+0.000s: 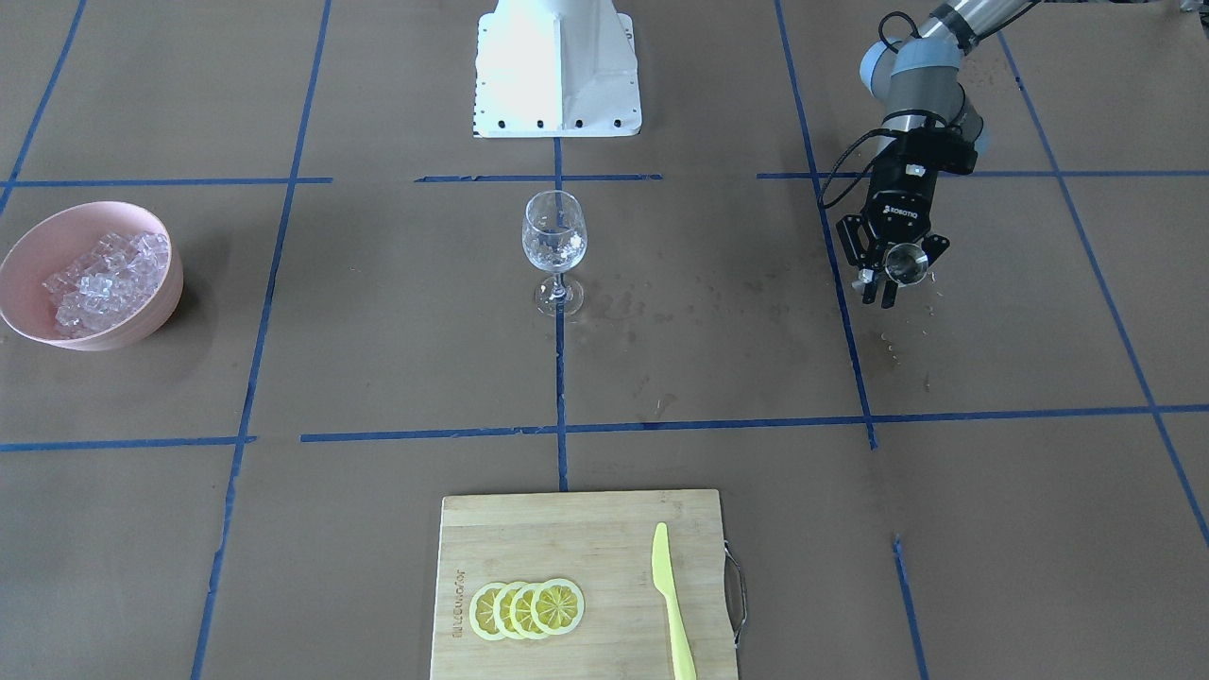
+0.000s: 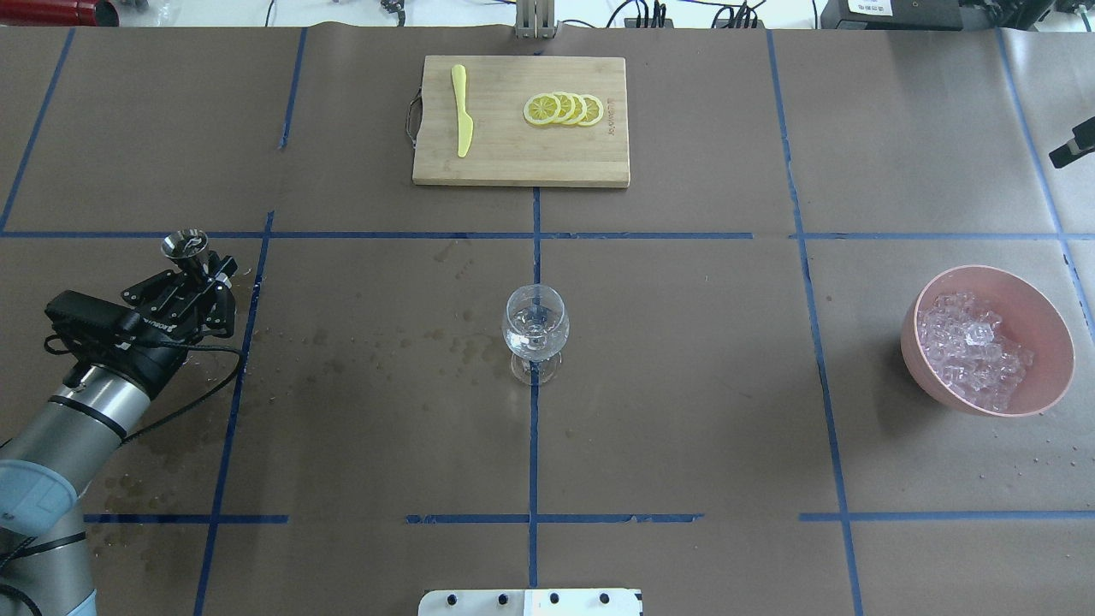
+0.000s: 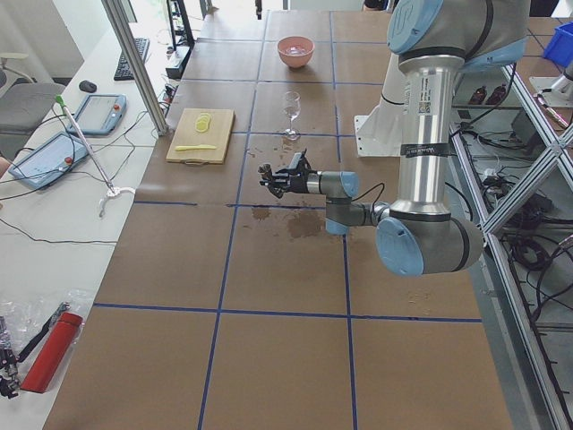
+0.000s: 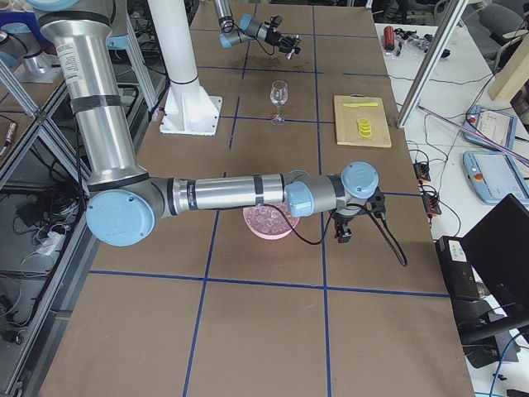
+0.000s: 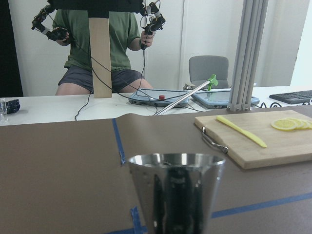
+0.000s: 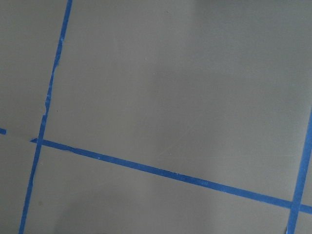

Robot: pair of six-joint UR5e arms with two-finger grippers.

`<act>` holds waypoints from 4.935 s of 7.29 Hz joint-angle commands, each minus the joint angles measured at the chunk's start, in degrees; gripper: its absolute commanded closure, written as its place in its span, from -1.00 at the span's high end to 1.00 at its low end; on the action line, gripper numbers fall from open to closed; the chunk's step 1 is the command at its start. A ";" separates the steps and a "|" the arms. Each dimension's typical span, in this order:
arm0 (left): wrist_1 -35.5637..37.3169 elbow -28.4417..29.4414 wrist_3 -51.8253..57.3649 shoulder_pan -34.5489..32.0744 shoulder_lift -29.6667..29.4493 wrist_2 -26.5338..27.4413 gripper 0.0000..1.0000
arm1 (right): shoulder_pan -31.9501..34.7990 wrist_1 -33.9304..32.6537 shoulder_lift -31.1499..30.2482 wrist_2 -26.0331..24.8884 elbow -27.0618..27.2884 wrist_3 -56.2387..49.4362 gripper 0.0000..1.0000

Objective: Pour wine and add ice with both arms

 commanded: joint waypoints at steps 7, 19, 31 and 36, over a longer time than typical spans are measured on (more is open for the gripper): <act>33.00 -18.23 11.43 -1.26 -17.57 -13.53 -1.00 | 0.12 0.00 -1.18 -0.14 0.56 -0.09 1.00; 49.71 -19.19 21.27 2.77 -26.10 -18.03 -1.00 | 0.21 0.00 -1.89 -0.14 0.47 0.00 1.00; 64.20 -24.64 32.61 6.56 -25.40 -18.20 -1.00 | 0.30 0.00 -2.51 0.04 0.65 0.00 1.00; 78.17 -26.93 39.63 6.38 -28.39 -18.20 -1.00 | 0.30 0.00 -2.59 0.04 0.91 0.00 1.00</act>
